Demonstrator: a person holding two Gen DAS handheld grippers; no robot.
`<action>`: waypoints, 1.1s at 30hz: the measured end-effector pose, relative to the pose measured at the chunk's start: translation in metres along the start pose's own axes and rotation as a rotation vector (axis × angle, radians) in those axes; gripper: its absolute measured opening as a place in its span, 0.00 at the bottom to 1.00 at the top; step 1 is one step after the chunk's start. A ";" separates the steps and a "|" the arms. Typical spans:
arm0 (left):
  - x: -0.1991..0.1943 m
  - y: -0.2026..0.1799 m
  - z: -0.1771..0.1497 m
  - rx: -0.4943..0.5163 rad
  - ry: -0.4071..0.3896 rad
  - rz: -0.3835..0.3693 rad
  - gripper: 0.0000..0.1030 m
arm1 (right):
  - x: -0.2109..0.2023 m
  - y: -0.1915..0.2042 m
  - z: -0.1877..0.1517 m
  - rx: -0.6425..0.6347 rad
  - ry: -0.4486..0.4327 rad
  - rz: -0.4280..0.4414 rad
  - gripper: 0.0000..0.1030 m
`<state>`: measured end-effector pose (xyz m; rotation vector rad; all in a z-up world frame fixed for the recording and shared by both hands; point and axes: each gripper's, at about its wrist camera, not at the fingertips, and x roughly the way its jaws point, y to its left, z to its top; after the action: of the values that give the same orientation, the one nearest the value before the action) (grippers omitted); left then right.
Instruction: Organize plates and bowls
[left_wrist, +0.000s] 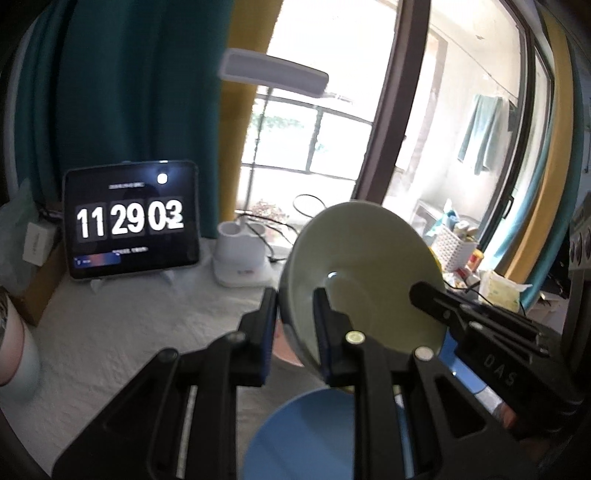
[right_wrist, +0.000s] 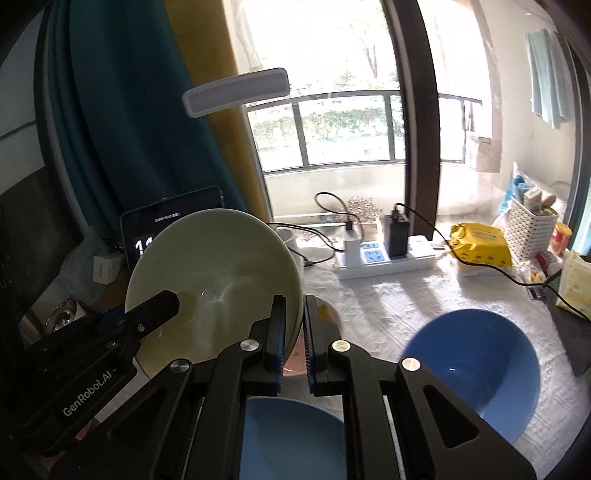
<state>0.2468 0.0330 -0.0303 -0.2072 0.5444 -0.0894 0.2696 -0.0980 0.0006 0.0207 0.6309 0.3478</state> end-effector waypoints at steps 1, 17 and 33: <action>0.001 -0.004 0.000 0.003 0.003 -0.006 0.19 | -0.003 -0.004 -0.001 0.003 -0.002 -0.007 0.10; 0.015 -0.078 -0.007 0.065 0.042 -0.070 0.19 | -0.035 -0.074 -0.014 0.072 -0.013 -0.066 0.10; 0.054 -0.150 -0.031 0.146 0.149 -0.124 0.19 | -0.052 -0.151 -0.038 0.161 0.011 -0.142 0.10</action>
<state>0.2719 -0.1257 -0.0502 -0.0922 0.6703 -0.2654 0.2555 -0.2604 -0.0186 0.1272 0.6658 0.1595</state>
